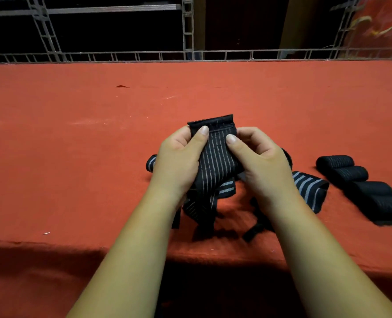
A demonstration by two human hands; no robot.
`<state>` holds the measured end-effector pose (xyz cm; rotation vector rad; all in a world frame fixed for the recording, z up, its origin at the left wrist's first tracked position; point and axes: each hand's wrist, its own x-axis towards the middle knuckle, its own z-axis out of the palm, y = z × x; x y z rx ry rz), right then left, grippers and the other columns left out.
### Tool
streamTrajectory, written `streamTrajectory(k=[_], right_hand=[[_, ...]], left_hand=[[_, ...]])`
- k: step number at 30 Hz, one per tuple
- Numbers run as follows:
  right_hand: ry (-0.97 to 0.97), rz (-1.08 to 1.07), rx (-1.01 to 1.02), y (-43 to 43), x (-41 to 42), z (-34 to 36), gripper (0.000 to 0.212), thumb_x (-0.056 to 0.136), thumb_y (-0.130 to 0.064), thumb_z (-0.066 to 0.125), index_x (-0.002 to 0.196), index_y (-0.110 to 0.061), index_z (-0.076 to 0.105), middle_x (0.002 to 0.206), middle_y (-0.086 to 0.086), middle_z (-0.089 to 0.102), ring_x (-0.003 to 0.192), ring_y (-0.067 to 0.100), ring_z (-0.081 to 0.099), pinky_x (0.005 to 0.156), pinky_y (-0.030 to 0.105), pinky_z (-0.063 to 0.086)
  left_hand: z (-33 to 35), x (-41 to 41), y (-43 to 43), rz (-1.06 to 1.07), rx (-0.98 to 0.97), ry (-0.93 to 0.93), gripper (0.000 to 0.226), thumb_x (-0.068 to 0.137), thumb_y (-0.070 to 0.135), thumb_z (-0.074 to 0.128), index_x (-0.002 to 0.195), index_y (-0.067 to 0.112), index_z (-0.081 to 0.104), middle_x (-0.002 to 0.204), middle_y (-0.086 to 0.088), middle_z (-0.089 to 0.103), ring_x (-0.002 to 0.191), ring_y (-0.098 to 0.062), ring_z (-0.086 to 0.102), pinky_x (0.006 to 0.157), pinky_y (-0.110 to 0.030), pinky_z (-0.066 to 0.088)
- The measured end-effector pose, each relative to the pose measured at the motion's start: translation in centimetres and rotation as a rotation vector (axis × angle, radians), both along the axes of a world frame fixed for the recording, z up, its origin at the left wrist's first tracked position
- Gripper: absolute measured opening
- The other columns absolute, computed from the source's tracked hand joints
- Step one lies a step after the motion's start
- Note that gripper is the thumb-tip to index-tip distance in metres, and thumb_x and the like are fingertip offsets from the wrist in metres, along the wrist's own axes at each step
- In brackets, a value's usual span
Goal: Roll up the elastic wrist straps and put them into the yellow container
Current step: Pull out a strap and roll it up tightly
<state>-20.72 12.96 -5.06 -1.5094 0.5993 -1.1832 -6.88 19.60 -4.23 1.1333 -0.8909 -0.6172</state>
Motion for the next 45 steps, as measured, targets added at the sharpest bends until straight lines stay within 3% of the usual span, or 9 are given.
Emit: streamTrajectory(k=[5, 9, 18, 21, 26, 30, 35, 41, 45], right_hand=[[-0.031, -0.001, 0.086, 2.9, -1.1, 2.9, 0.011, 0.106, -0.023, 0.068, 0.097, -0.017, 0.071, 0.066, -0.004, 0.065, 0.049, 0.011, 0.057, 0.043, 0.023, 0.044], [-0.036, -0.001, 0.100, 4.6, -1.9, 4.6, 0.013, 0.104, -0.024, 0.070, 0.093, -0.018, 0.074, 0.081, 0.000, 0.076, 0.071, 0.016, 0.069, 0.069, 0.035, 0.054], [0.022, 0.040, 0.199, 4.6, -2.1, 4.0, 0.016, 0.102, -0.026, 0.068, 0.100, -0.013, 0.077, 0.090, 0.008, 0.082, 0.078, 0.022, 0.075, 0.076, 0.045, 0.056], [0.067, 0.047, 0.226, 3.4, -1.8, 2.6, 0.018, 0.101, -0.029, 0.069, 0.097, -0.014, 0.076, 0.090, 0.007, 0.081, 0.079, 0.021, 0.074, 0.078, 0.043, 0.055], [0.111, 0.050, 0.287, 1.2, -0.6, -0.5, 0.023, 0.105, -0.034, 0.068, 0.105, -0.014, 0.079, 0.097, 0.007, 0.084, 0.092, 0.027, 0.082, 0.093, 0.051, 0.064], [0.156, -0.013, 0.321, -0.8, 0.9, -2.2, 0.021, 0.106, -0.030, 0.066, 0.107, -0.014, 0.080, 0.098, 0.009, 0.084, 0.096, 0.033, 0.081, 0.097, 0.061, 0.062], [0.189, 0.009, 0.303, -2.9, 3.1, -3.1, 0.023, 0.102, -0.034, 0.065, 0.104, -0.016, 0.079, 0.099, 0.007, 0.084, 0.097, 0.034, 0.081, 0.097, 0.064, 0.061], [0.195, 0.050, 0.296, -5.1, 6.0, -5.0, 0.049, 0.084, -0.060, 0.063, 0.124, -0.033, 0.073, 0.121, -0.004, 0.080, 0.114, 0.025, 0.076, 0.104, 0.058, 0.058], [0.163, 0.053, 0.376, -6.0, 7.0, -5.7, 0.035, 0.088, -0.049, 0.064, 0.113, -0.028, 0.078, 0.109, 0.002, 0.083, 0.104, 0.031, 0.079, 0.100, 0.060, 0.060]], left_hand=[[2.5, -1.8, 2.1, -0.047, 0.017, 0.089, 0.026, 0.111, 0.024, 0.061, 0.109, 0.003, 0.076, 0.095, -0.021, 0.078, 0.081, -0.031, 0.074, 0.076, -0.057, 0.064], [4.8, -2.6, 3.8, -0.047, 0.015, 0.161, 0.019, 0.107, 0.017, 0.064, 0.093, 0.007, 0.072, 0.075, -0.008, 0.073, 0.063, -0.019, 0.069, 0.056, -0.026, 0.056], [4.0, -2.8, 4.3, -0.068, 0.104, 0.283, 0.014, 0.106, 0.019, 0.066, 0.098, 0.008, 0.071, 0.076, -0.007, 0.074, 0.064, -0.020, 0.071, 0.057, -0.026, 0.057], [2.1, -1.9, 2.7, -0.006, 0.166, 0.241, 0.022, 0.103, 0.027, 0.073, 0.121, 0.015, 0.066, 0.101, -0.004, 0.080, 0.088, -0.019, 0.078, 0.075, -0.031, 0.062], [-0.2, -0.8, 0.2, -0.038, 0.418, -0.123, 0.021, 0.103, 0.035, 0.070, 0.090, 0.019, 0.070, 0.077, 0.001, 0.070, 0.061, -0.017, 0.060, 0.051, -0.024, 0.044], [-0.6, 1.1, -1.5, 0.098, 0.521, -0.384, 0.037, 0.104, 0.039, 0.064, 0.084, 0.008, 0.070, 0.065, -0.003, 0.063, 0.047, -0.021, 0.055, 0.057, -0.030, 0.048], [-0.5, 5.1, -5.0, 0.336, 0.414, -0.536, 0.012, 0.096, 0.015, 0.067, 0.099, 0.022, 0.075, 0.091, 0.000, 0.077, 0.083, -0.026, 0.077, 0.082, -0.038, 0.063], [0.4, 9.1, -9.0, 0.317, 0.619, -1.046, 0.061, 0.088, 0.018, 0.067, 0.149, 0.018, 0.060, 0.148, -0.008, 0.060, 0.138, -0.028, 0.057, 0.116, -0.037, 0.045], [-1.0, 10.6, -10.5, 0.187, 0.712, -1.001, 0.034, 0.099, 0.026, 0.060, 0.129, 0.022, 0.074, 0.124, -0.007, 0.077, 0.119, -0.030, 0.069, 0.101, -0.038, 0.055]])
